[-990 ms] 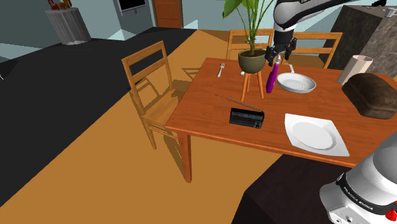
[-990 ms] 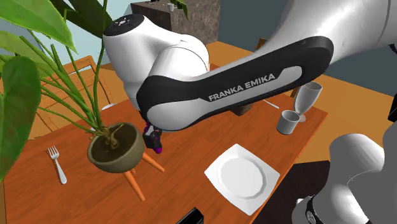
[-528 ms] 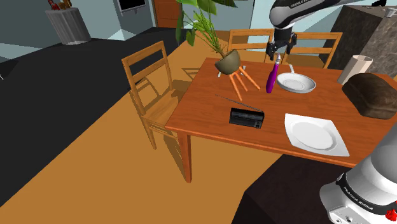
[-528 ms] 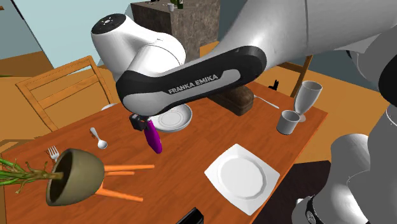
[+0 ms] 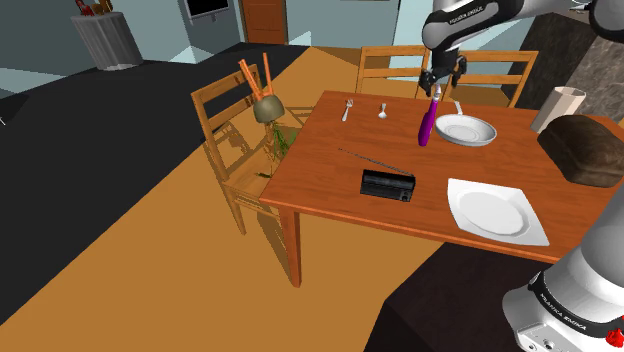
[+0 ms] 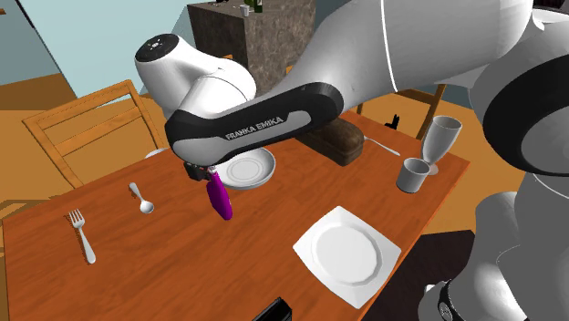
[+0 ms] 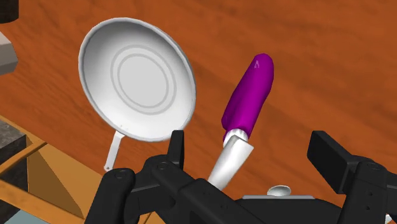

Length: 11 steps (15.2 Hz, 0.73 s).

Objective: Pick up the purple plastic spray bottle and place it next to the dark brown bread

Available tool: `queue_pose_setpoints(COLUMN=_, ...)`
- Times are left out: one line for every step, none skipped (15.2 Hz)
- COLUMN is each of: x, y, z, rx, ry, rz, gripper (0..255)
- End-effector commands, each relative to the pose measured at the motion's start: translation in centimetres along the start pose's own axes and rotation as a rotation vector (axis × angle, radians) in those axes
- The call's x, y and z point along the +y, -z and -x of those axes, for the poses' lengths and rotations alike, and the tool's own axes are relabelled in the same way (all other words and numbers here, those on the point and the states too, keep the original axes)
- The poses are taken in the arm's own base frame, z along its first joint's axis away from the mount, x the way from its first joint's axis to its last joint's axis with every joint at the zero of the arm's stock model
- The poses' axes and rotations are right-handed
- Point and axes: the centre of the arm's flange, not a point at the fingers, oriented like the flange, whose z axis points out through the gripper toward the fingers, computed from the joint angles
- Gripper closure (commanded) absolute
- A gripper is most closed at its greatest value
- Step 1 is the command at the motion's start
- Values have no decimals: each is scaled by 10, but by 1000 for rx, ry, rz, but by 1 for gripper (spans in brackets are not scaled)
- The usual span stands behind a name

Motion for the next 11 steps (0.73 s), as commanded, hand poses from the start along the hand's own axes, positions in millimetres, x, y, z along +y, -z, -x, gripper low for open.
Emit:
queue_pose_setpoints(x=0, y=-10, z=0, rx=0, ry=0, rz=0, gripper=0)
queue_pose_setpoints(x=0, y=-19, z=0, rx=0, ry=0, rz=0, gripper=0)
queue_pose_setpoints(x=0, y=-19, z=0, rx=0, ry=0, rz=0, gripper=0)
queue_pose_setpoints(x=0, y=-19, z=0, rx=0, ry=0, rz=0, gripper=0)
queue_pose_setpoints(x=0, y=-19, z=0, rx=0, ry=0, rz=0, gripper=0)
queue_pose_setpoints(x=0, y=-19, z=0, rx=0, ry=0, rz=0, gripper=0)
queue_pose_setpoints(x=0, y=-19, z=0, rx=0, ry=0, rz=0, gripper=0)
queue_pose_setpoints(x=0, y=-19, z=0, rx=0, ry=0, rz=0, gripper=0)
queue_pose_setpoints(x=0, y=-19, z=0, rx=0, ry=0, rz=0, gripper=0)
queue_pose_setpoints(x=0, y=-19, z=0, rx=0, ry=0, rz=0, gripper=0)
queue_pose_setpoints(x=0, y=-19, z=0, rx=0, ry=0, rz=0, gripper=255)
